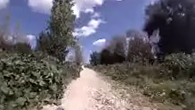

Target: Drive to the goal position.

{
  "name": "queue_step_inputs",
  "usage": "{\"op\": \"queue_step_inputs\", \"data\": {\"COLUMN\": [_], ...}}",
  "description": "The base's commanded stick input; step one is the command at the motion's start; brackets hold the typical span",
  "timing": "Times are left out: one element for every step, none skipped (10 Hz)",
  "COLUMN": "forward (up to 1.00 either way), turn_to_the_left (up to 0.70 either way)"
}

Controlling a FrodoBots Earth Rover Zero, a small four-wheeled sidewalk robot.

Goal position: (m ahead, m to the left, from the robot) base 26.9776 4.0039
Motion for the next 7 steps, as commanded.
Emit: {"op": "queue_step_inputs", "data": {"forward": [0.85,0.85,0.85,0.85,0.85,0.85,0.85], "turn_to_the_left": [-0.01,0.00,0.00,0.00,0.00,0.00,0.00]}}
